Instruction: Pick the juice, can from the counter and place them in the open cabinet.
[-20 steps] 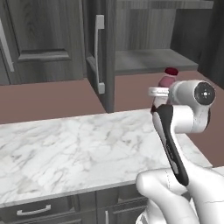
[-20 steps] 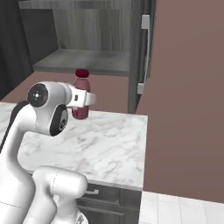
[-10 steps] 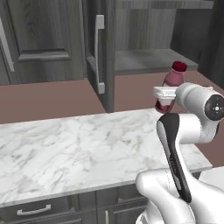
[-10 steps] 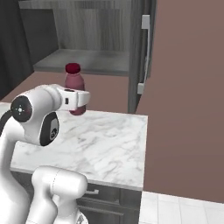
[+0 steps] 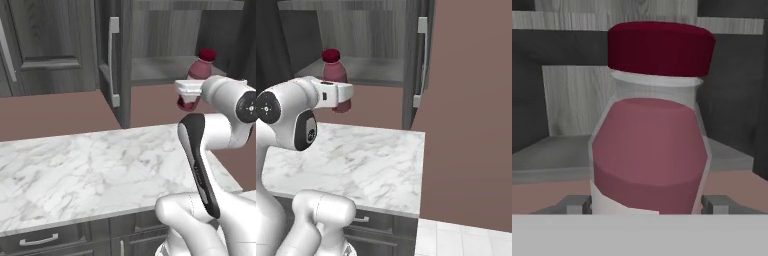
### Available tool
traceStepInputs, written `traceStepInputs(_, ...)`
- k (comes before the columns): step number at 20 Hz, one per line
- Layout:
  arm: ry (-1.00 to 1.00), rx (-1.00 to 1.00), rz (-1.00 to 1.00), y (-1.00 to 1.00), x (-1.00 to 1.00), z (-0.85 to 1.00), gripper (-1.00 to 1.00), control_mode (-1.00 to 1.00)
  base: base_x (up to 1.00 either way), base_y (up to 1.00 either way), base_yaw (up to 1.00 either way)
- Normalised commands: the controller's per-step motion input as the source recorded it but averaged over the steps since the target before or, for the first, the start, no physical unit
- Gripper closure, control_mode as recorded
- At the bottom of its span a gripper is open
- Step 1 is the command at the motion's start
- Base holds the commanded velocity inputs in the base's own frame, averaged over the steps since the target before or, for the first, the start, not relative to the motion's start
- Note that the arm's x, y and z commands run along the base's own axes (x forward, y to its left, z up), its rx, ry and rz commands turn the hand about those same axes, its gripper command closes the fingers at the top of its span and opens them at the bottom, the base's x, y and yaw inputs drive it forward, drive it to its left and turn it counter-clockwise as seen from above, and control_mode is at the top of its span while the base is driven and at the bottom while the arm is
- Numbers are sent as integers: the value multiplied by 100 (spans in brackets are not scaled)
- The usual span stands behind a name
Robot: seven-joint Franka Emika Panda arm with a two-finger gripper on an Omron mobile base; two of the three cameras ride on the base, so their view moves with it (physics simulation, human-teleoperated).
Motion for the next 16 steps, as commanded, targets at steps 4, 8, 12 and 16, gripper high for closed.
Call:
traceStepInputs(4, 0, 0, 3, 3, 10, 17, 100, -100, 0, 0, 0)
traceStepInputs(8, 0, 0, 5, 1, 31, 30, 100, -100, 0, 0, 0)
traceStepInputs(12, 1, 0, 7, 0, 51, 45, 100, -100, 0, 0, 0)
traceStepInputs(16, 5, 0, 1, 1, 66, 26, 100, -100, 0, 0, 0)
